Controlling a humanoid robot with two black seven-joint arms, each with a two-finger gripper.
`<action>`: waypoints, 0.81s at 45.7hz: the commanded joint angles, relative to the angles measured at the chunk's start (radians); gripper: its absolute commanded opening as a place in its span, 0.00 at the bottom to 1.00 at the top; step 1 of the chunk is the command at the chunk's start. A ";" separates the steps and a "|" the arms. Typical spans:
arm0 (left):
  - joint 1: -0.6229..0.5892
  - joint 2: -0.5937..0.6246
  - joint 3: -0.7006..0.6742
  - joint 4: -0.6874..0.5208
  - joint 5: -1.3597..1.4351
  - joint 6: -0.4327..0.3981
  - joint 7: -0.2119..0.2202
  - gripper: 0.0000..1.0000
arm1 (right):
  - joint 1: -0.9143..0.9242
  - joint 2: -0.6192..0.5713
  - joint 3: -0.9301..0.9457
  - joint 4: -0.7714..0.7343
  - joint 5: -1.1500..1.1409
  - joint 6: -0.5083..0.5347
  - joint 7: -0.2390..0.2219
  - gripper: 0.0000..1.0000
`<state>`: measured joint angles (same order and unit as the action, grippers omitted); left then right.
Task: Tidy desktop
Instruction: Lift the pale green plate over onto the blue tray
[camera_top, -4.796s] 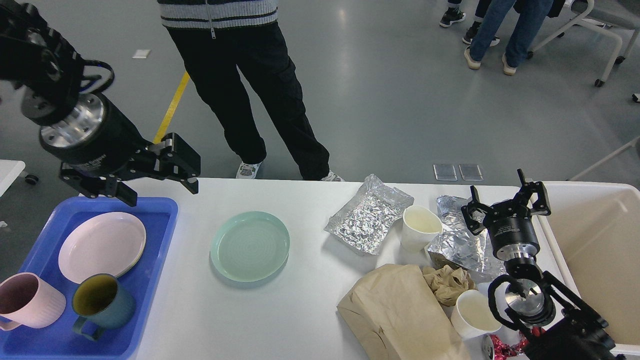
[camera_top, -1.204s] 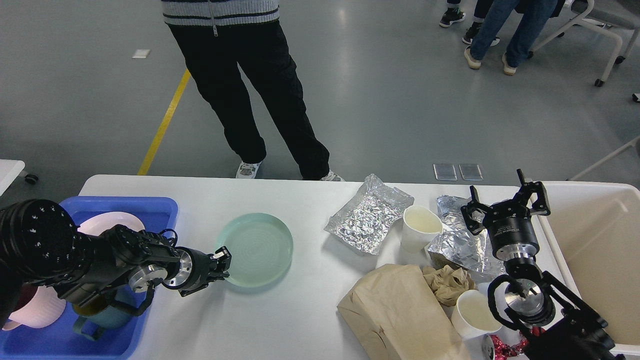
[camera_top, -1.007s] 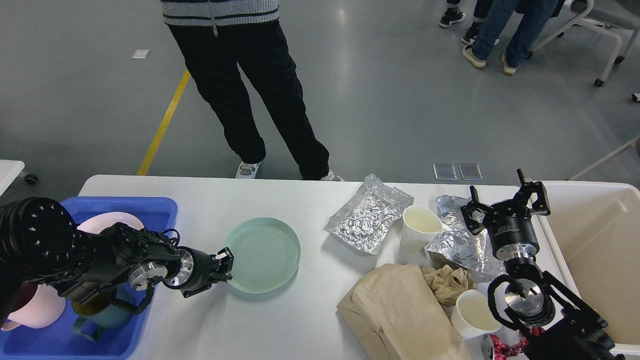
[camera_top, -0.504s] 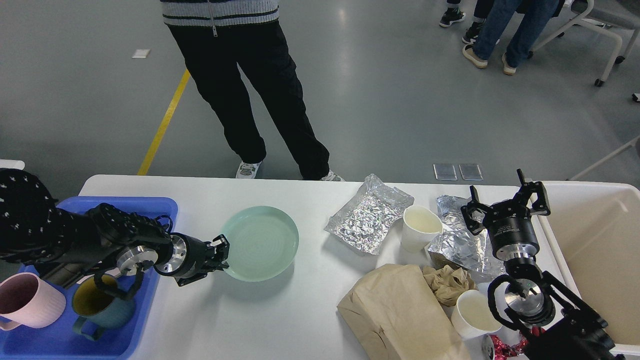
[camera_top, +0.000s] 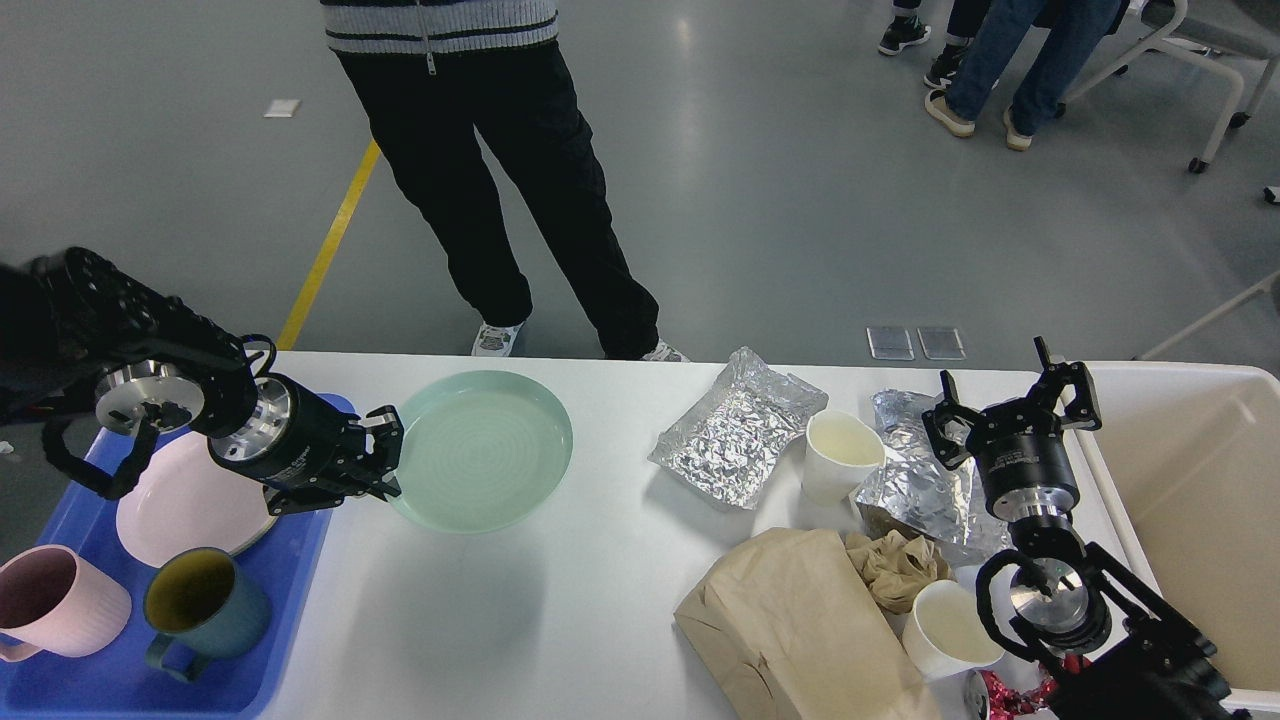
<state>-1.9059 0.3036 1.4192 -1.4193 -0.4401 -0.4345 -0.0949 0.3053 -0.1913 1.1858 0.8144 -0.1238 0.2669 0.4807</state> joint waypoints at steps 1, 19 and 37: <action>-0.174 -0.018 0.069 -0.111 0.004 -0.016 0.003 0.00 | 0.000 0.001 0.000 0.000 0.000 0.000 -0.001 1.00; -0.435 -0.043 0.135 -0.227 0.006 -0.147 0.003 0.00 | 0.000 0.001 0.000 -0.001 0.000 0.000 -0.001 1.00; -0.150 0.202 0.241 0.134 0.001 -0.162 -0.017 0.00 | 0.000 0.000 0.000 0.000 0.001 0.000 0.001 1.00</action>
<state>-2.1837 0.4262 1.6630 -1.4349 -0.4386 -0.5913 -0.1218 0.3053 -0.1919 1.1858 0.8135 -0.1244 0.2669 0.4809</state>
